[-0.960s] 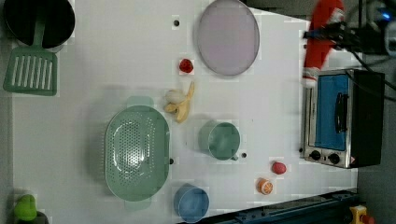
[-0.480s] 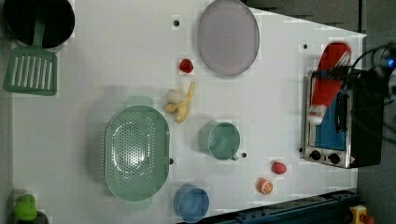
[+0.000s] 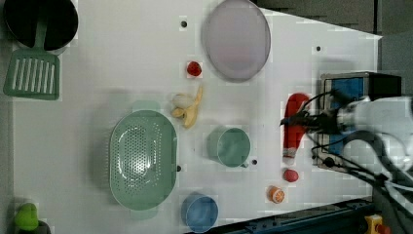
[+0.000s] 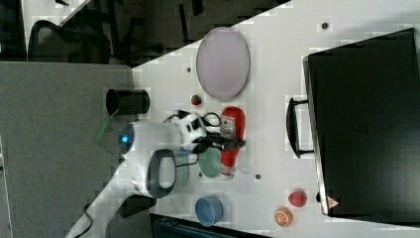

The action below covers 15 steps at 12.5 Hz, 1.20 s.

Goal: Pick ketchup from plate and place it on table.

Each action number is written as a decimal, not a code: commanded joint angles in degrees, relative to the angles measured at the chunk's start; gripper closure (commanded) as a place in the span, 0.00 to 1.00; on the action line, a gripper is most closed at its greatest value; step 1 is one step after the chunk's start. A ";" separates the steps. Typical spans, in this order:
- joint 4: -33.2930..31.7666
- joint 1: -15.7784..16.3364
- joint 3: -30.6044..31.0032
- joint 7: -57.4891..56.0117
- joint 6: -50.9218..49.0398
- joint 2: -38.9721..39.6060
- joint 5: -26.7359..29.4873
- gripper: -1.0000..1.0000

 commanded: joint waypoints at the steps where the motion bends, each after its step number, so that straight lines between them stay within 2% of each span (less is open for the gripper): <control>1: 0.89 -0.10 0.05 -1.31 3.79 1.81 -0.08 0.36; 4: 1.03 -0.10 0.00 -1.32 7.26 5.72 -0.08 0.03; 5: 1.27 -0.11 -0.05 -1.32 7.85 5.66 -0.08 0.00; 9: 4.45 -0.10 0.08 1.92 2.87 -1.81 0.17 0.00; 15: 18.56 -0.08 0.04 24.65 -20.67 -15.15 0.09 0.00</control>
